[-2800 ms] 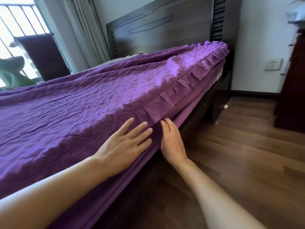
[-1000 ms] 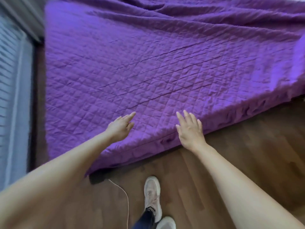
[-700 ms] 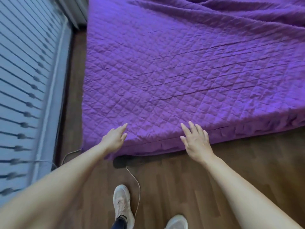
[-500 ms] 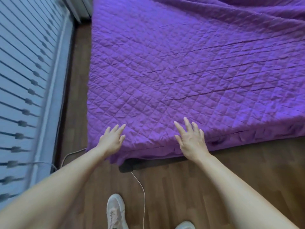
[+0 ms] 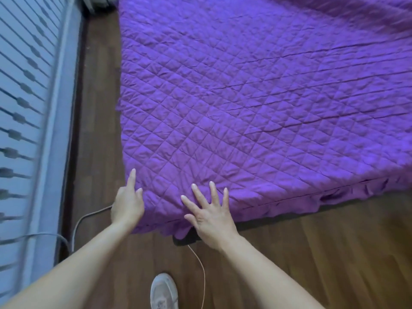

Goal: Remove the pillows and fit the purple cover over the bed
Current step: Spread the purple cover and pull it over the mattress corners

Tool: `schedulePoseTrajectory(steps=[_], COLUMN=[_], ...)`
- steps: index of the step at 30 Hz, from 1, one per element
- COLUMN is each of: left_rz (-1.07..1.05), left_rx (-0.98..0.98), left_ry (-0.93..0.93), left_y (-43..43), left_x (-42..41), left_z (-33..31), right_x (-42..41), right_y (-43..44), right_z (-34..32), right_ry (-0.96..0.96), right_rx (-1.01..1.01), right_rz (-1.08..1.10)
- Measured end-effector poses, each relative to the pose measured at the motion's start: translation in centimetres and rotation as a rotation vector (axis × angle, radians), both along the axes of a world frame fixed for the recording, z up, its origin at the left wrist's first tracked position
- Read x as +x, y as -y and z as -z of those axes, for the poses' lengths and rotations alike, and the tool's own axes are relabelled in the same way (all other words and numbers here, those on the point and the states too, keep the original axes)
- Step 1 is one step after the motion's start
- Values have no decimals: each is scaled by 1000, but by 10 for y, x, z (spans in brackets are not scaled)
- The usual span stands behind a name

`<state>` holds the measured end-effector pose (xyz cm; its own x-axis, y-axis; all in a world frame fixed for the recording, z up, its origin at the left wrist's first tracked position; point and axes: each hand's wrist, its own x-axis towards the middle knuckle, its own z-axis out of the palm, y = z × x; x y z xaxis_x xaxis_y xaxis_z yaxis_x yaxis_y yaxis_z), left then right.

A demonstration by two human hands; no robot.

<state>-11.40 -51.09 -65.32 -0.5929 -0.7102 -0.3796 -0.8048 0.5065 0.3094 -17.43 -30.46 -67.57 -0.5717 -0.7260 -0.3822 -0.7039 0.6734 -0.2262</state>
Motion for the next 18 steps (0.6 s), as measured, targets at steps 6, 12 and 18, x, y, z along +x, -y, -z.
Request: schedulePoseTrajectory(steps=[6,12,18], left_rz=[31,42,754], left_rx=[-104,-217,-392], left_ry=[-9,93,180], left_y=[10,12,-29], left_x=[2,8,-12], left_z=[-9,-21,-20], right_x=[-46,3,-45], right_y=[5,16,-35], right_z=[-10,-17,-19], right_ry=[30,67,47], right_rx=[8,-31,64], right_rz=[257,-180,239])
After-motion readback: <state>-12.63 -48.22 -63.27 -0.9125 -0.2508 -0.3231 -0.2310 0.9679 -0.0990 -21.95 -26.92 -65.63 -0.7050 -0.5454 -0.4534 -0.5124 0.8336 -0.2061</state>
